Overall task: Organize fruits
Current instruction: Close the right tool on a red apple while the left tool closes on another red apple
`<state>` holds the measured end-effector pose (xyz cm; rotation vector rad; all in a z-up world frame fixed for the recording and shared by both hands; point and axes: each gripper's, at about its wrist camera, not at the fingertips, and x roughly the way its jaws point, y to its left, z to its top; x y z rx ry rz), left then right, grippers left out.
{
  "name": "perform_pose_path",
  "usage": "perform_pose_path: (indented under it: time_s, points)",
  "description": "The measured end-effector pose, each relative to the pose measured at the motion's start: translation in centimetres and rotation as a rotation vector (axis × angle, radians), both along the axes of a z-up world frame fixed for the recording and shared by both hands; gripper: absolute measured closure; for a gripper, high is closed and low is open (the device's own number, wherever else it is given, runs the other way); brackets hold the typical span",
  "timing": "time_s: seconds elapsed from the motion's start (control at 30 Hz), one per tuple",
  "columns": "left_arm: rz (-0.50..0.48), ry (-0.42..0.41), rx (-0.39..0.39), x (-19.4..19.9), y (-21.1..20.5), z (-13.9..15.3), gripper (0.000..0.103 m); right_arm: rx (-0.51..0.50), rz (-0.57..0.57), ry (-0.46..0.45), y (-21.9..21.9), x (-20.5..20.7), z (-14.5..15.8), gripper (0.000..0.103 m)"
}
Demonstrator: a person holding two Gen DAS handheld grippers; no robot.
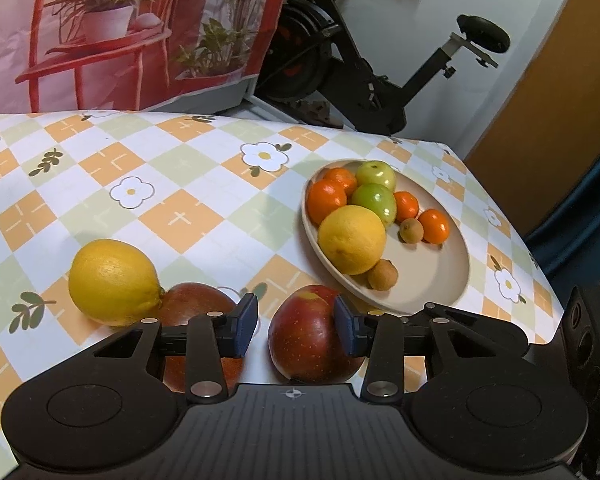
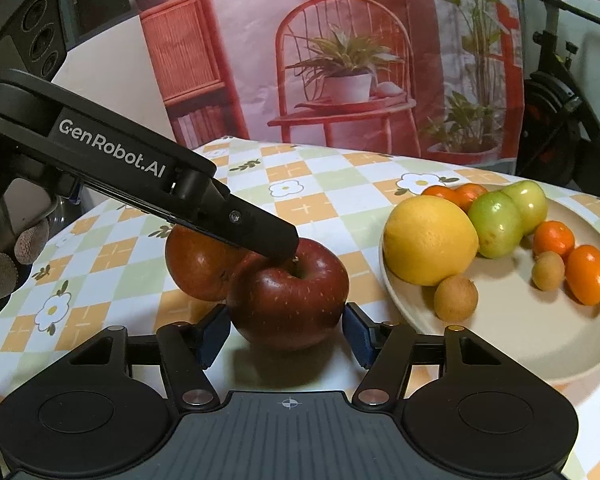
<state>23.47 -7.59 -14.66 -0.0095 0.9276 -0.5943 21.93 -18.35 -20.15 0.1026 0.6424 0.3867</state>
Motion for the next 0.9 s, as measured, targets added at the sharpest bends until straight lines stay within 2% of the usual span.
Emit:
perform_pose_path:
  time_s: [0.1, 0.33, 0.5, 0.73, 0.9]
  points:
    - [-0.024, 0.012, -0.005, -0.5, -0.5, 0.0, 0.059, -0.011, 0.005, 0.004, -0.4, -0.9, 0.1, 0.045]
    - [-0.074, 0.052, -0.041, -1.5, -1.7, -0.5, 0.059, -0.110, 0.037, 0.012, -1.5, -3.2, 0.8, 0.045]
    - [-0.100, 0.053, -0.027, -2.1, -2.1, -0.6, 0.058, -0.129, 0.042, 0.006, -1.7, -4.0, 0.8, 0.045]
    - [-0.070, 0.059, -0.022, -1.8, -1.0, -0.5, 0.058, -0.066, 0.015, 0.011, -1.8, -4.0, 0.3, 0.047]
    - [-0.063, 0.063, -0.026, -1.7, -0.7, -0.5, 0.058, -0.028, -0.009, -0.007, -1.7, -3.9, 0.4, 0.044]
